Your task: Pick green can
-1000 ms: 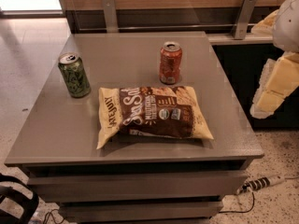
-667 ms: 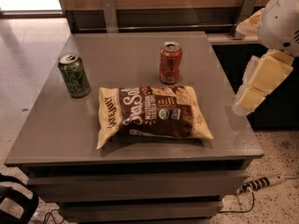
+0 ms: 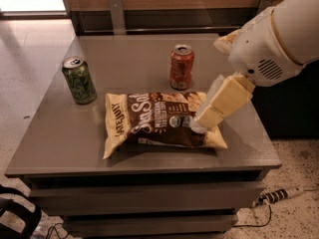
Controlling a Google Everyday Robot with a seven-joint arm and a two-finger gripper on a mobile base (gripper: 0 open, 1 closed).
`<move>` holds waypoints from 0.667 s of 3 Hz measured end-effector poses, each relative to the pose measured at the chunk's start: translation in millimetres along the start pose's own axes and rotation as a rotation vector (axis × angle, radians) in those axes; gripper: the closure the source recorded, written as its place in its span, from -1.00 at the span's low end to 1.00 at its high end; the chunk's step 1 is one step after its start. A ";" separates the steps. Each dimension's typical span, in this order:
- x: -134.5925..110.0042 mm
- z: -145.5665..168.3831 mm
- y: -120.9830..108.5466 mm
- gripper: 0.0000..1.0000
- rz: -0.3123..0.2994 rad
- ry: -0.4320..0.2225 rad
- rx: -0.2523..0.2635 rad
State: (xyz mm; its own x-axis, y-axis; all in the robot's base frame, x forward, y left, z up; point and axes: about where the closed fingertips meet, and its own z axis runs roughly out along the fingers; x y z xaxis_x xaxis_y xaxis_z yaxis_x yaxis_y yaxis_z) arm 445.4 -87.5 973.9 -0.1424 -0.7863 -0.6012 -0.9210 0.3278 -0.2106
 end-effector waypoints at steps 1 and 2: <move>-18.1 36.0 -1.6 -1.00 0.046 -0.122 0.016; -38.8 58.0 -13.1 -1.00 0.071 -0.241 0.052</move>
Offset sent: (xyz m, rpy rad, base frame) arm 0.0689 0.0824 -0.0217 0.3957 -0.1485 -0.0575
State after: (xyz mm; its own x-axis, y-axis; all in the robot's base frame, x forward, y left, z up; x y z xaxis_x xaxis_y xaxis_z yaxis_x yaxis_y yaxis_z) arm 484.0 -30.9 955.3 -0.1094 -0.6146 -0.7812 -0.8910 0.4091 -0.1971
